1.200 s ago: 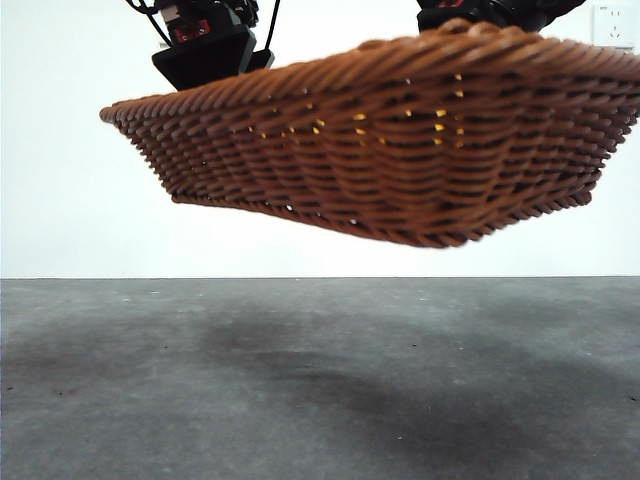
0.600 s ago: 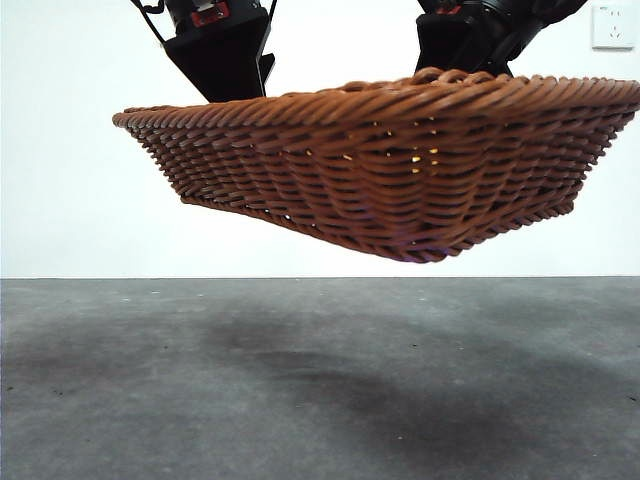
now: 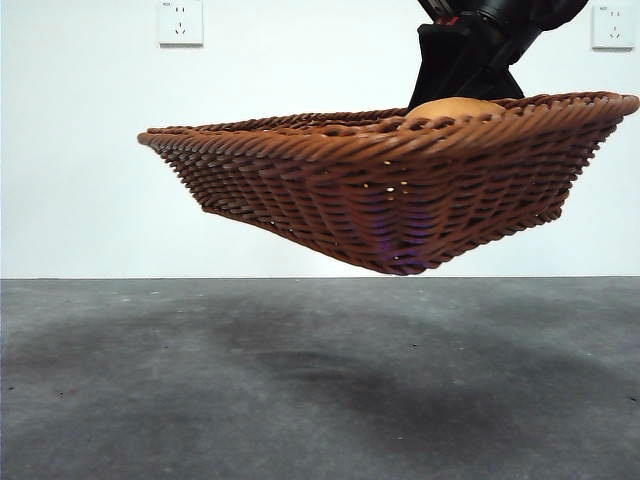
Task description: Help me put the vegetables on the table into the basket
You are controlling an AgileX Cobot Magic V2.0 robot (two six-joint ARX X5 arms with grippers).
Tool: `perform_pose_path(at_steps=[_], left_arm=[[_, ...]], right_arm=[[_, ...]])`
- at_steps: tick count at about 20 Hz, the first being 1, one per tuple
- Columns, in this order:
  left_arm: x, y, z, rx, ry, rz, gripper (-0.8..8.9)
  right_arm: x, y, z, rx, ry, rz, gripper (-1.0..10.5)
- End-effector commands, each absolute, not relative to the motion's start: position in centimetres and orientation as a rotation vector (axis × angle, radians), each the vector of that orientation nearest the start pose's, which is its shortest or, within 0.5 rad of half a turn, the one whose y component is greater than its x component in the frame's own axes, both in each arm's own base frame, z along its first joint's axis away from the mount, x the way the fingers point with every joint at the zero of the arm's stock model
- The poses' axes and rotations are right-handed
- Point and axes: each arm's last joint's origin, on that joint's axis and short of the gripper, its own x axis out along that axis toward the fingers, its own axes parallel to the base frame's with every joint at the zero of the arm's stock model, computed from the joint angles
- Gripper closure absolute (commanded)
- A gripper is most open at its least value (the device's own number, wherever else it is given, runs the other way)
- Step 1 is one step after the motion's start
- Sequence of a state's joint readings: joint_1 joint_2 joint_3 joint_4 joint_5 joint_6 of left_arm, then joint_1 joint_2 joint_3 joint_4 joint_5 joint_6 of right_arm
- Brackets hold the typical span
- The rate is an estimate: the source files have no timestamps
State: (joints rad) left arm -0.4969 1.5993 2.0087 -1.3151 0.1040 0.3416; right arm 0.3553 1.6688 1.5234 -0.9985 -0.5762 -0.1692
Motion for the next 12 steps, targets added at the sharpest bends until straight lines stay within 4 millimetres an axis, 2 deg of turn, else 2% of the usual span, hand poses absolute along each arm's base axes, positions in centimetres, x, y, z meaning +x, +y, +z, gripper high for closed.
perform_pose_path(at_steps=[1, 2, 3, 6, 9, 12], left_arm=[[24.5, -11.1, 45.9, 0.352, 0.788, -0.597, 4.10], [24.0, -9.7, 46.5, 0.310, 0.769, -0.564, 4.11], [23.3, -8.4, 47.3, 0.268, 0.746, -0.538, 4.55], [20.8, -5.1, 49.1, 0.194, 0.665, -0.489, 8.33], [17.9, -3.6, 49.9, 0.165, 0.607, -0.478, 8.21], [15.1, -2.9, 47.8, 0.178, 0.643, -0.462, 8.21]], right_arm=[[31.1, 12.5, 30.8, 0.033, 1.102, 0.891, 9.6], [31.2, 12.1, 30.8, 0.039, 1.101, 0.878, 9.6], [31.4, 11.7, 30.8, 0.046, 1.101, 0.855, 9.6], [32.1, 10.1, 30.8, 0.077, 1.091, 0.774, 9.6], [32.9, 8.4, 31.0, 0.144, 1.069, 0.702, 9.6], [33.2, 6.8, 31.1, 0.178, 1.058, 0.642, 9.6]])
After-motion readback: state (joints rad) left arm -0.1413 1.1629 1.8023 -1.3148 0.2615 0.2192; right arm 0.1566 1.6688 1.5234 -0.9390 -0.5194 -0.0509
